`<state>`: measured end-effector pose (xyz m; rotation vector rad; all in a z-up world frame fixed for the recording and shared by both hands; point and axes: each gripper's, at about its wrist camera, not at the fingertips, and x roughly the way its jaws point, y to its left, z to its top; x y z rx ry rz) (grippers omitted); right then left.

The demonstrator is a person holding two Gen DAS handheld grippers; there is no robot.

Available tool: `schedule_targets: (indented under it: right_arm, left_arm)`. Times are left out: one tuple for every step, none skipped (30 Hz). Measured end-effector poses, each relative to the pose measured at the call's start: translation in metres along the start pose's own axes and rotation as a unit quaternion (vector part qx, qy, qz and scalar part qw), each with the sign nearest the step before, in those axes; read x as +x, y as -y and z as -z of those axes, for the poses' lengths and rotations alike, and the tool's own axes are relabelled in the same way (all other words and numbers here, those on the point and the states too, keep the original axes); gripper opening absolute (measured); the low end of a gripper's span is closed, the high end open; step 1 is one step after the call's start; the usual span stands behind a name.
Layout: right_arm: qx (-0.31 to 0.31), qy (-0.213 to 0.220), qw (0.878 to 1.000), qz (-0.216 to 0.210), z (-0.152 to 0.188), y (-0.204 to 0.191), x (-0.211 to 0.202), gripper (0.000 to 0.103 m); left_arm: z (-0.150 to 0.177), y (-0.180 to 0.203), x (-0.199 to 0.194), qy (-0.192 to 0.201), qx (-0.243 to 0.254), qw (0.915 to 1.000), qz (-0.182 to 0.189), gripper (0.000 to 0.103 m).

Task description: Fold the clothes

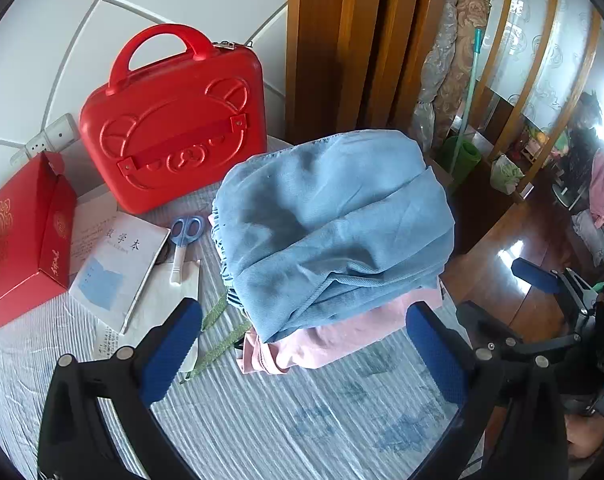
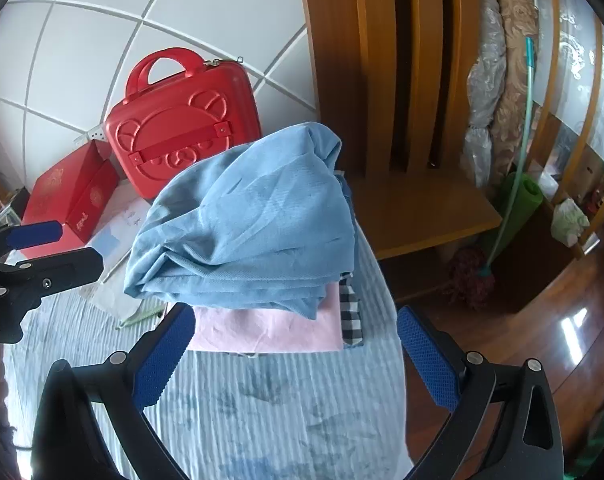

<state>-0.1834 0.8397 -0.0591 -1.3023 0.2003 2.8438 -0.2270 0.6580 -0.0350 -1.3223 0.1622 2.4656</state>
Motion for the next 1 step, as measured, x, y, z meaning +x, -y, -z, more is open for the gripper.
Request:
schedule_targets:
  right_arm:
    - [0.0,0.0,1.0,0.0,-0.0003,0.0002,0.0001,0.102]
  left_arm:
    - [0.0013,-0.0002,-0.0002,-0.001,0.0,1.0,0.001,0.103]
